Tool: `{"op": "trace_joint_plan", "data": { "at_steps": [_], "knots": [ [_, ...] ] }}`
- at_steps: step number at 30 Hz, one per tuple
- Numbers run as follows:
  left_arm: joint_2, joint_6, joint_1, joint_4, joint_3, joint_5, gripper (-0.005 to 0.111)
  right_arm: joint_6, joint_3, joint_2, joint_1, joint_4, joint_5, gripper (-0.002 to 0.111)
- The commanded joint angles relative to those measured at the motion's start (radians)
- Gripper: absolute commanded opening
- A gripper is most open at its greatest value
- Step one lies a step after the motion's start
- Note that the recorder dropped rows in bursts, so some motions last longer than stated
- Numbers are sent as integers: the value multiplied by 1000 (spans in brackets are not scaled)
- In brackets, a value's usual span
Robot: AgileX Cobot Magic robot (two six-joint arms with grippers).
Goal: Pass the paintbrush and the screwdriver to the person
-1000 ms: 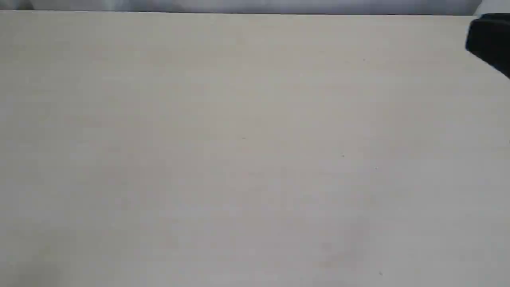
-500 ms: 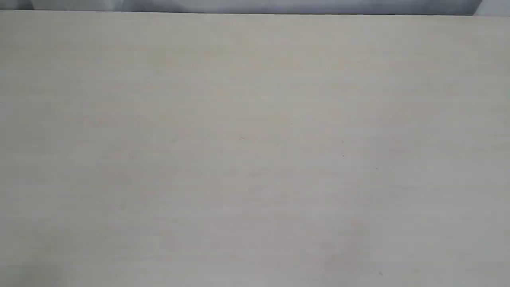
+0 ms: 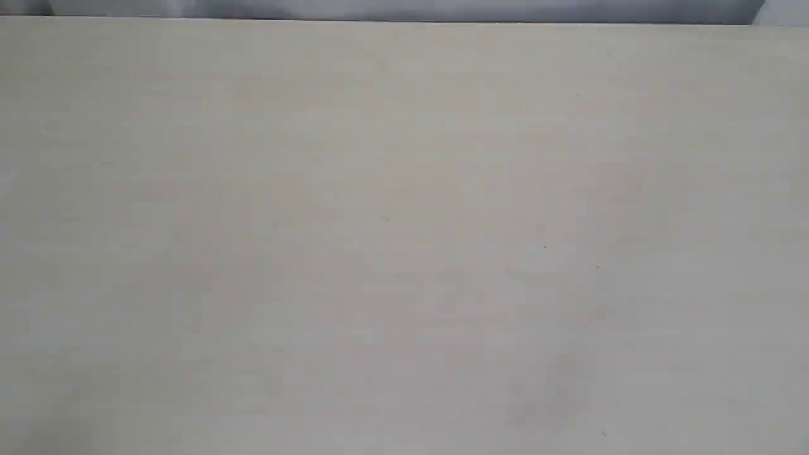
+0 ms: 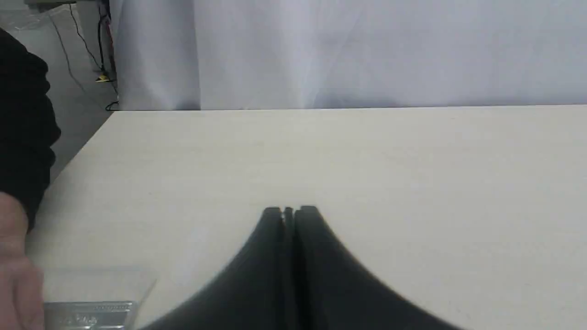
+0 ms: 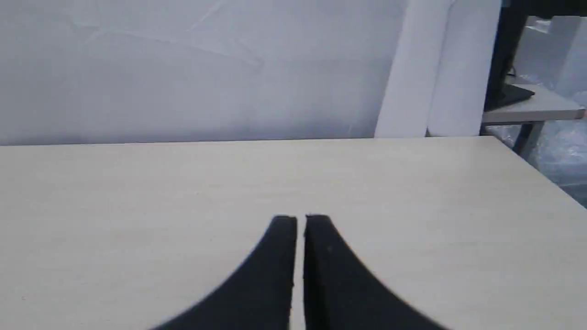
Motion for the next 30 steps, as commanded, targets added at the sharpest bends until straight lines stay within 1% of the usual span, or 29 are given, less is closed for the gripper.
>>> {"op": "trace_joint_plan", "data": {
  "at_steps": [1,17,20,22,24,30],
  "knots": [
    [-2,-2,-8,-4,2,-3,0,-7,32,-36,-12,-10,-7,5],
    [-2,-2,-8,-4,2,-3,0,-17,53,-38,-8,-2,8,5],
    [-2,-2,-8,-4,2,-3,0,-93,66,-38,-8,71,8,5],
    [-2,-2,-8,-4,2,-3,0,-205,76,-38,-8,165,8,5],
    [-2,-2,-8,-4,2,-3,0,-269,88,-38,-8,210,8,5],
    [-2,-2,-8,-2,2,-8,0,-282,117,-38,-8,221,8,5]
  ]
}}
